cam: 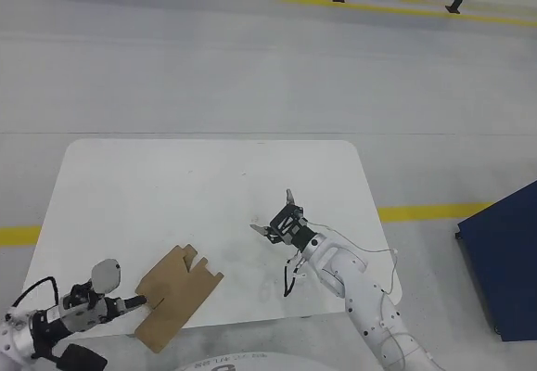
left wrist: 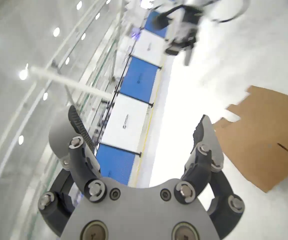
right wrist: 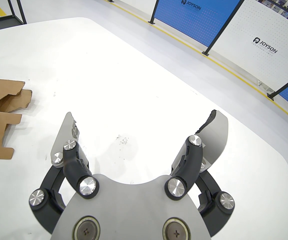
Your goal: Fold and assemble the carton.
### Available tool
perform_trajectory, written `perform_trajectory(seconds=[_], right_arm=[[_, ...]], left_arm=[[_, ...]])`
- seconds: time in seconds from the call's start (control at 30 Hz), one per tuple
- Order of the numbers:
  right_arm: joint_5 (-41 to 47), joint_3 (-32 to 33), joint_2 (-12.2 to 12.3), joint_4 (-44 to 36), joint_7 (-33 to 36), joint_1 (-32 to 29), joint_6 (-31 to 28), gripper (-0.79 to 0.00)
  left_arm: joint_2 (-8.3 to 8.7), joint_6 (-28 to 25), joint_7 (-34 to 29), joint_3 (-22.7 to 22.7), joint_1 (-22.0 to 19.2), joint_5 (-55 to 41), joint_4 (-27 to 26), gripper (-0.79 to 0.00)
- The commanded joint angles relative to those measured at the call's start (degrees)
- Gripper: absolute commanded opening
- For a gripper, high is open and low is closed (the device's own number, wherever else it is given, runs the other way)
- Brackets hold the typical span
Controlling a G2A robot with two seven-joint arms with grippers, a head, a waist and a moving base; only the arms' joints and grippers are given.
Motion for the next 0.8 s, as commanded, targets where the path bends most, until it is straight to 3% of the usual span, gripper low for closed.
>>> perform_trajectory(seconds=[0.0,0.17,0.37,0.6,0.67,0.77], right_arm=[[0.0,0.0,0.0,0.0,0.0,0.0,0.0,0.000],[0.0,0.0,0.0,0.0,0.0,0.0,0.0,0.000],[0.0,0.0,0.0,0.0,0.0,0.0,0.0,0.000],[0.0,0.0,0.0,0.0,0.0,0.0,0.0,0.000],[0.0,0.0,0.0,0.0,0.0,0.0,0.0,0.000],[0.0,0.0,0.0,0.0,0.0,0.0,0.0,0.000]], left_arm=[[0.41,3.5,3.0,-1.5,1.5,10.8,1.2,0.000],[0.99,9.6,3.1,-4.1,4.8,15.5,4.9,0.000],[0.97,10.7,-3.4,1.4,5.5,25.4,4.9,0.000],[2.16,9.0,-3.8,6.9,2.3,27.8,6.2,0.000],[2.89,8.5,-4.1,7.7,1.9,27.8,6.7,-0.080],[4.09,8.1,-5.2,9.1,1.6,27.8,8.0,-0.274]])
